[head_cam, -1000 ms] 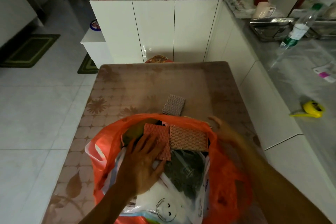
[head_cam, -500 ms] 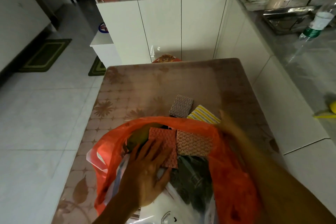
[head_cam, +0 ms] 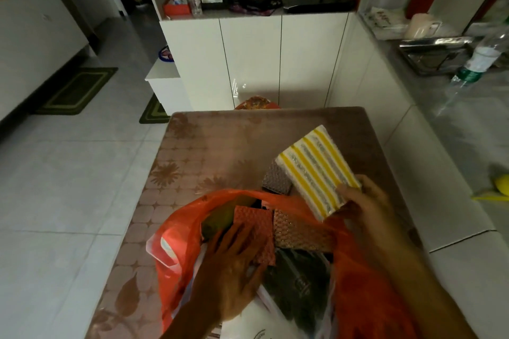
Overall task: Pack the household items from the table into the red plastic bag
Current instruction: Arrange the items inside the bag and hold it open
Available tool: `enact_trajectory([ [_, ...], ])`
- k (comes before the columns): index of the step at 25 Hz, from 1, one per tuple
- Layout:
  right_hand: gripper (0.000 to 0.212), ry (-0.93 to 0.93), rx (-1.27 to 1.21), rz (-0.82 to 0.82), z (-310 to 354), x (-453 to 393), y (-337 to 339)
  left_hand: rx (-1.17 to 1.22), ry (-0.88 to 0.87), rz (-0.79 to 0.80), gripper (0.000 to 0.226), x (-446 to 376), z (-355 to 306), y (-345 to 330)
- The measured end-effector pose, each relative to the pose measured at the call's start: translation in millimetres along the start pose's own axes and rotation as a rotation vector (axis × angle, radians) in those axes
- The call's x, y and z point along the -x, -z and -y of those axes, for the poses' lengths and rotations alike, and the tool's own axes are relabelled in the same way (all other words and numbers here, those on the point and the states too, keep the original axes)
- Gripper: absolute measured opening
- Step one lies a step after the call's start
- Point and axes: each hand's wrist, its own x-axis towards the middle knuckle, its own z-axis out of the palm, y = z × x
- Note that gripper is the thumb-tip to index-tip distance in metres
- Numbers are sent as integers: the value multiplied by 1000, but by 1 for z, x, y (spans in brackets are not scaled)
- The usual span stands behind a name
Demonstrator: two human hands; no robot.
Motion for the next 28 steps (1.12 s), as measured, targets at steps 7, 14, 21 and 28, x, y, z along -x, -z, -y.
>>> enact_trajectory([
  [7,13,-91,743,92,-39,81,3,601,136,-240,27,-1,-13,43],
  [14,36,229,1401,144,-44,80,-25,335,-80,-160,53,0,1,8],
  [21,37,371,1276,39,-4,-74,-64,243,-19,-179,44,7,-9,7],
  [28,73,-18,1725,264,-115,-201,-66,125,-15,-152,45,3,-2,-1],
])
